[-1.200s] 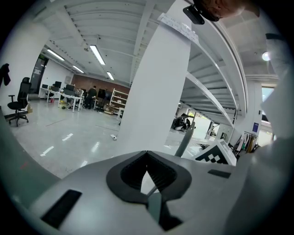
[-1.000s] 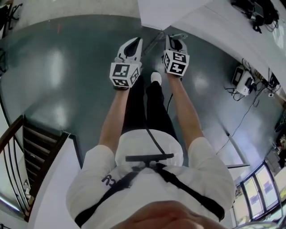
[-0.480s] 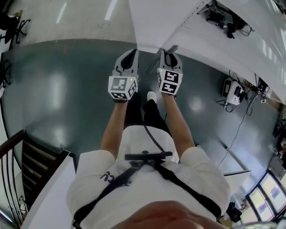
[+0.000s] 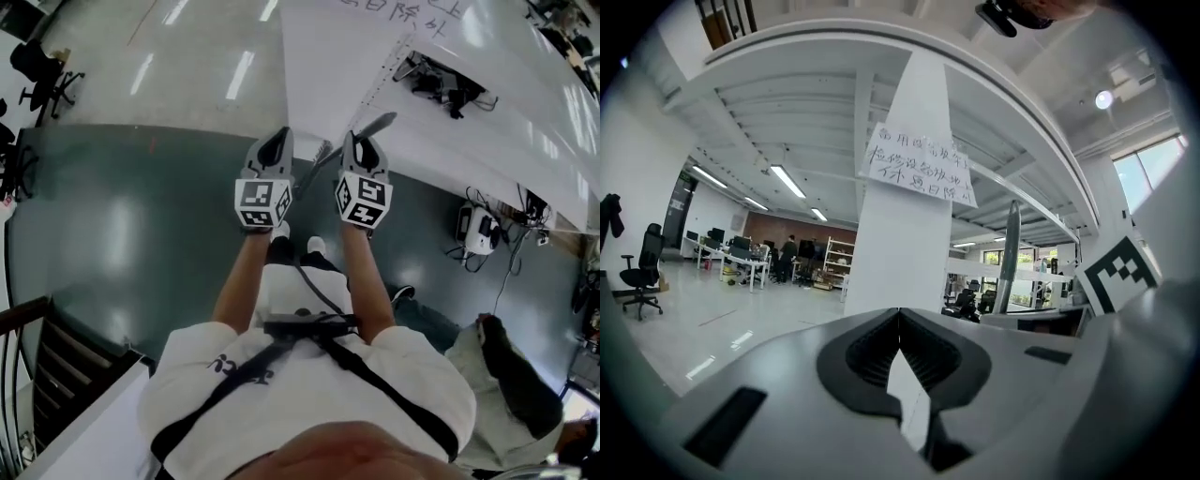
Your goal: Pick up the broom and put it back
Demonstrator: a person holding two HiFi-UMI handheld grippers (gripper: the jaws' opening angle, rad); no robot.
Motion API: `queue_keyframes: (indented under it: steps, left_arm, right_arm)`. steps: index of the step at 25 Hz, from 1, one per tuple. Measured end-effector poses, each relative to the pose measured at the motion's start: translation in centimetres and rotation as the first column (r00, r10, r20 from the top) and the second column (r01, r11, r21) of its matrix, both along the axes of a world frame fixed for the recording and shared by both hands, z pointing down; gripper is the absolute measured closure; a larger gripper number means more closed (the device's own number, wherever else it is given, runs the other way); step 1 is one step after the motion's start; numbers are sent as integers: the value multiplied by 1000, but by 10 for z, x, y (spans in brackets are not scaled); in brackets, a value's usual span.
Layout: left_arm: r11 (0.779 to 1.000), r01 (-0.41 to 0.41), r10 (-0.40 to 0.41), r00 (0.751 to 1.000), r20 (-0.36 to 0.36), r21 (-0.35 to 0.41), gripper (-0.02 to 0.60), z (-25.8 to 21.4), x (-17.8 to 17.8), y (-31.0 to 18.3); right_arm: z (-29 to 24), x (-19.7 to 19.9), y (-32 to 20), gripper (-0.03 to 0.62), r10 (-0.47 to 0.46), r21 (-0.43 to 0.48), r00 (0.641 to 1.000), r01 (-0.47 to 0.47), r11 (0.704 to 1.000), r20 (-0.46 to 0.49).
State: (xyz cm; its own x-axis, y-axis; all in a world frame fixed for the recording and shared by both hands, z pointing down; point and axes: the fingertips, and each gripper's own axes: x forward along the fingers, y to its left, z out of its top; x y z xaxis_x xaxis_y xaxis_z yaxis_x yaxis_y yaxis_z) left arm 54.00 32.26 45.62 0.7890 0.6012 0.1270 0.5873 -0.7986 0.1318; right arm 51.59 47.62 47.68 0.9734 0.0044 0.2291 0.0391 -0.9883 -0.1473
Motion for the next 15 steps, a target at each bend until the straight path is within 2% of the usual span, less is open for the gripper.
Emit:
queue_keyframes:
  steps: [6, 15]
  left_arm:
    - [1000, -4, 4, 998, -56, 1, 572, -48, -11, -9]
    - [998, -24, 16, 988, -150, -53, 572, -108, -21, -16]
  right_arm:
    - [-65, -6, -18, 499, -50, -9, 992, 50, 999, -118]
    - [-125, -22, -43, 499, -111, -55, 971, 101, 993, -211]
